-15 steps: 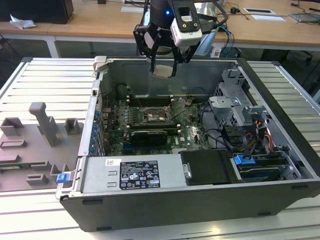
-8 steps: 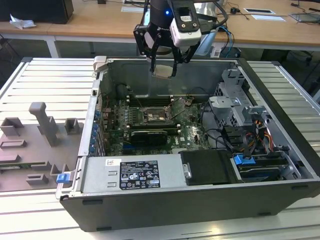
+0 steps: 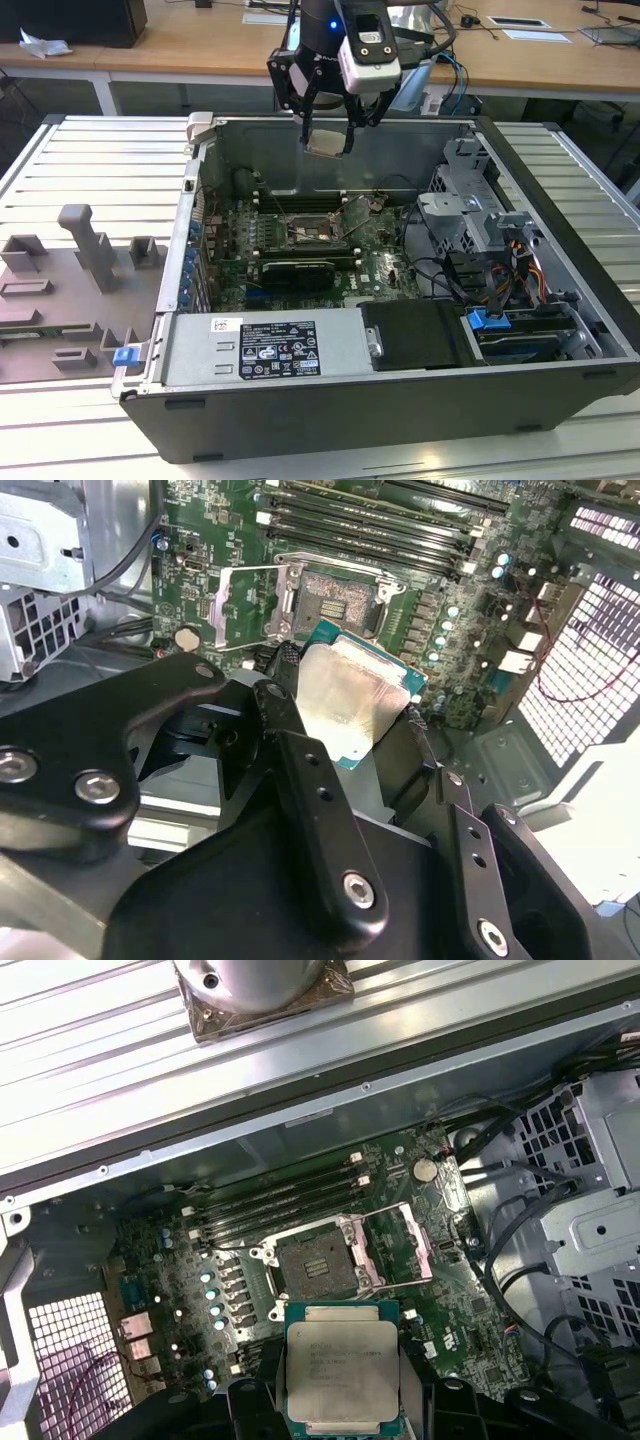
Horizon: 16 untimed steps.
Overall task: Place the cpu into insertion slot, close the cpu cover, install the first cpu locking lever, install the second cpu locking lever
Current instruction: 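Place the cpu into insertion slot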
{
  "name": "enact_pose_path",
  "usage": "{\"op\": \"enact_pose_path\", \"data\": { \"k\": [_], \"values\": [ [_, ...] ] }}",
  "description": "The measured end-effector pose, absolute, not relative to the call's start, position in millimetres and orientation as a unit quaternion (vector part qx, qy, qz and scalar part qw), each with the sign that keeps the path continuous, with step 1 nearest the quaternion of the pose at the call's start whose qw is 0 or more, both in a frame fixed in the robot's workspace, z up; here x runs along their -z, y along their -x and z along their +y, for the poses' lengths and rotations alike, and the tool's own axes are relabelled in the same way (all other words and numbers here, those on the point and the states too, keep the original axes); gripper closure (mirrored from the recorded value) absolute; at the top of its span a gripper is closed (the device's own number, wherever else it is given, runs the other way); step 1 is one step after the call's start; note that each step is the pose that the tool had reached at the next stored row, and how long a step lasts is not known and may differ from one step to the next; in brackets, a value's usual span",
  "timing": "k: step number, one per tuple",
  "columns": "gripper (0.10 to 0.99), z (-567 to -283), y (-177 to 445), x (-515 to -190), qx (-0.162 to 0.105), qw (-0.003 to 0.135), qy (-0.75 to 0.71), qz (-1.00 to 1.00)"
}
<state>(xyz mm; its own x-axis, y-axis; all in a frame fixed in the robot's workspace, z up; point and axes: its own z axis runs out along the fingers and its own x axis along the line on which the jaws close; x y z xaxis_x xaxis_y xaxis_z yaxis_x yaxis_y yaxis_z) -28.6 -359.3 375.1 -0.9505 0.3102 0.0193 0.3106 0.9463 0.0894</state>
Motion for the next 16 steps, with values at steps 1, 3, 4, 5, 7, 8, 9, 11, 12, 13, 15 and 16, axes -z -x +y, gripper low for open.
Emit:
{"op": "enact_pose_path", "data": {
  "k": [1, 3, 4, 5, 7, 8, 9, 11, 12, 13, 15, 16],
  "values": [
    [0.545, -359.3, 28.6, -375.0, 0.046, 0.002, 0.159, -0.986],
    [0.545, -359.3, 28.6, -375.1, 0.046, 0.002, 0.162, -0.986],
    [0.545, -359.3, 28.6, -375.1, 0.046, 0.002, 0.164, -0.985],
    [0.545, -359.3, 28.6, -375.0, 0.046, 0.002, 0.165, -0.985],
    [0.545, -359.3, 28.6, -375.1, 0.046, 0.002, 0.169, -0.985],
    [0.545, -359.3, 28.6, -375.1, 0.046, 0.002, 0.17, -0.984],
    [0.545, -359.3, 28.6, -375.1, 0.046, 0.002, 0.172, -0.984],
    [0.545, -359.3, 28.6, -375.0, 0.046, 0.002, 0.176, -0.983],
    [0.545, -359.3, 28.6, -375.0, 0.046, 0.002, 0.177, -0.983],
    [0.545, -359.3, 28.6, -375.0, 0.046, 0.002, 0.179, -0.983],
    [0.545, -359.3, 28.6, -375.0, 0.046, 0.001, 0.182, -0.982],
    [0.545, -359.3, 28.6, -375.0, 0.046, 0.001, 0.184, -0.982]
  ]
}}
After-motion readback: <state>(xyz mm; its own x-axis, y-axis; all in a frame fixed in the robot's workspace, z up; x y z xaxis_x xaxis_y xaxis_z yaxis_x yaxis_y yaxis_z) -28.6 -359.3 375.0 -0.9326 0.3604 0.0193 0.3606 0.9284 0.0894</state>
